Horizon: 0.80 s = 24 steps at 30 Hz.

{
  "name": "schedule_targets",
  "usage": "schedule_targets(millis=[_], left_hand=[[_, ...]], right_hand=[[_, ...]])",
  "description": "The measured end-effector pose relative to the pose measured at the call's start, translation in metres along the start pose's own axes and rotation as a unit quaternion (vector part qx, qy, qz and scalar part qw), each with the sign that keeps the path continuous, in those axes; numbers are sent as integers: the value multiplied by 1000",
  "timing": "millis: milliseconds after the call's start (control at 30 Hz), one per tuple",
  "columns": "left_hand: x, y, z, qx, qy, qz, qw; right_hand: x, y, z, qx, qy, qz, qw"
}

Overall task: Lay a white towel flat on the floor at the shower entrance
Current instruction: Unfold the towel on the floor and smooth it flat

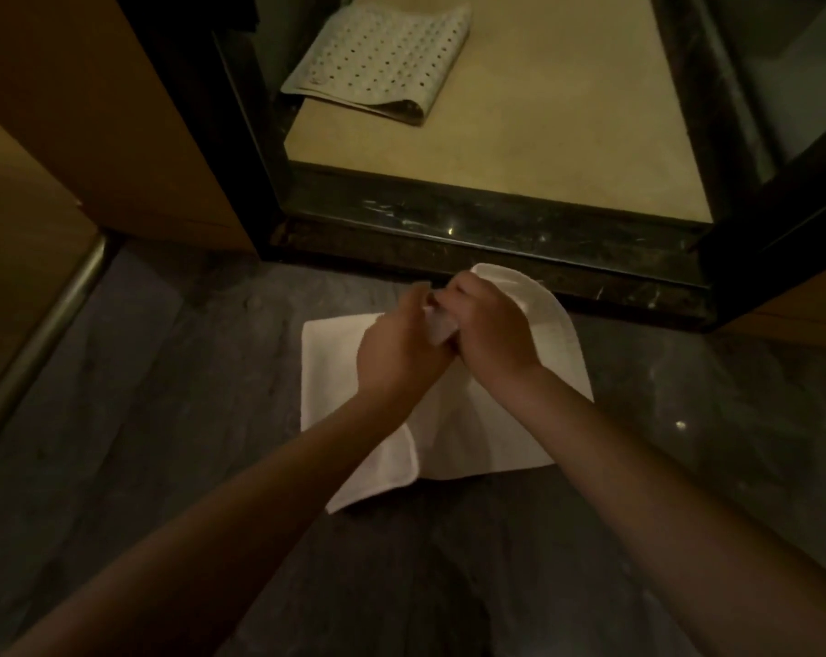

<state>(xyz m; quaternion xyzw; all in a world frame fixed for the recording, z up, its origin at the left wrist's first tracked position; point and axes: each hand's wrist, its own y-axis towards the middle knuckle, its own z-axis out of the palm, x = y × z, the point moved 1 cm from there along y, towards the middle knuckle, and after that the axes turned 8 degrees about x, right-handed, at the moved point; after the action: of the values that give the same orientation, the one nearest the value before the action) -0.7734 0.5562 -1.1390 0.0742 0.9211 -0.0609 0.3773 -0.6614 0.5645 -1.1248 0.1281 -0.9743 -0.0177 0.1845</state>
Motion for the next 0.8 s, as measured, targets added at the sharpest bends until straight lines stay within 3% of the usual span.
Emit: schedule_targets(millis=[100, 167, 333, 467, 567, 667, 800], left_hand=[[1, 20, -14, 3, -9, 5, 1000], [13, 25, -18, 24, 47, 4, 999], [50, 33, -29, 77, 212, 48, 973], [69, 44, -45, 90, 266, 52, 959], [77, 51, -57, 87, 287, 40, 953], [76, 58, -55, 90, 305, 17, 948], [65, 63, -41, 103, 304, -1, 947]], right_hand=[[2, 10, 5, -60, 83, 31, 994], [-5, 10, 11, -73, 88, 47, 992], [-44, -7, 30, -47, -18, 129, 990], [-93, -19, 29, -33, -30, 247, 968], [-120, -21, 26, 13, 23, 322, 946], [-129, -18, 28, 120, 32, 322, 939], [-116, -16, 35, 87, 29, 292, 952]])
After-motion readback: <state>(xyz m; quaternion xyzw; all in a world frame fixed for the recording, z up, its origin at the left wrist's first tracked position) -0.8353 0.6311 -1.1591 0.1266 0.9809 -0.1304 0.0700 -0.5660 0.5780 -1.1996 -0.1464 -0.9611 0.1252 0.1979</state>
